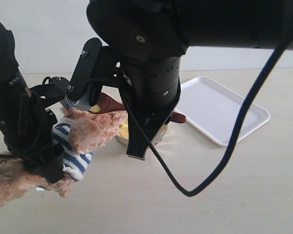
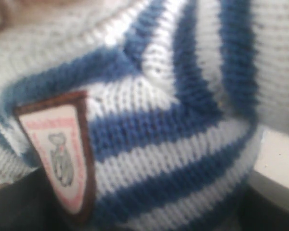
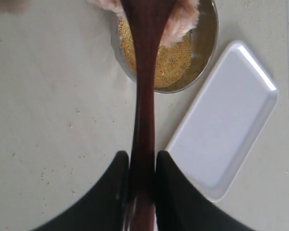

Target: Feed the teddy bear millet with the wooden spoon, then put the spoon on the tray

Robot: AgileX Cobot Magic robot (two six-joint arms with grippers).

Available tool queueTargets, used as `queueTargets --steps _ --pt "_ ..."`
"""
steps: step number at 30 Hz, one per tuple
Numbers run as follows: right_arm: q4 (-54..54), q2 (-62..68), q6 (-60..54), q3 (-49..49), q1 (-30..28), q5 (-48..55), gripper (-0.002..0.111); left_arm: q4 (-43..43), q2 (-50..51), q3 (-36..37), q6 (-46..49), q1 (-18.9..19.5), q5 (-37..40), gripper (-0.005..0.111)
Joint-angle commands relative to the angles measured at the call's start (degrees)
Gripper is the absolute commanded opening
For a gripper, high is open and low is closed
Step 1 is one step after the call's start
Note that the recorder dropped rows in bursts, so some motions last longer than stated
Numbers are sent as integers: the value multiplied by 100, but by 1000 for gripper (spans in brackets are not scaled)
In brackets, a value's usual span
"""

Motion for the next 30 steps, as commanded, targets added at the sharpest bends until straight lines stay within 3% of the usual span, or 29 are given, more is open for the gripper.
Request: queueTargets --steps 1,30 --pt "-115 85 -23 -15 0 -51 0 -17 -10 -70 -52 -13 -30 5" --pt "-628 817 -168 -580 0 125 0 -17 -10 -70 -52 -13 -30 5"
